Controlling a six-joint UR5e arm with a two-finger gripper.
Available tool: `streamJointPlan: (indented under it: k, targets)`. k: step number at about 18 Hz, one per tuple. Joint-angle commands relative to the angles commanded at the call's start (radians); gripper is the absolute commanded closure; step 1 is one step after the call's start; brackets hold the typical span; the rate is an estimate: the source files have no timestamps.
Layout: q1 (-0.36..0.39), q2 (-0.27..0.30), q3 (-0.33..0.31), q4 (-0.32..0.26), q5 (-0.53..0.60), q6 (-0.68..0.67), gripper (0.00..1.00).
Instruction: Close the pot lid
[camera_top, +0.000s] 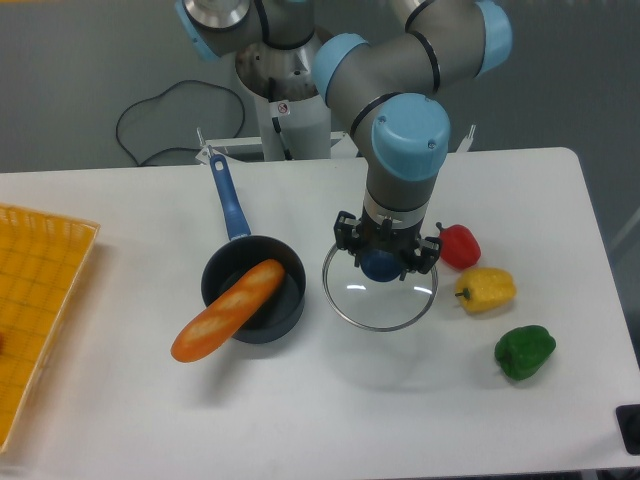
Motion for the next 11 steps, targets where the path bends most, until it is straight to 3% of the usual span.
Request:
streamJointPlan:
  k: [5,11]
  targets:
    - [0.000,0.003,-0.008,0.002,-0.008,0.000,0.70]
    - [-0.003,0.070,-0.095,0.015,-0.058,-0.003,0.70]
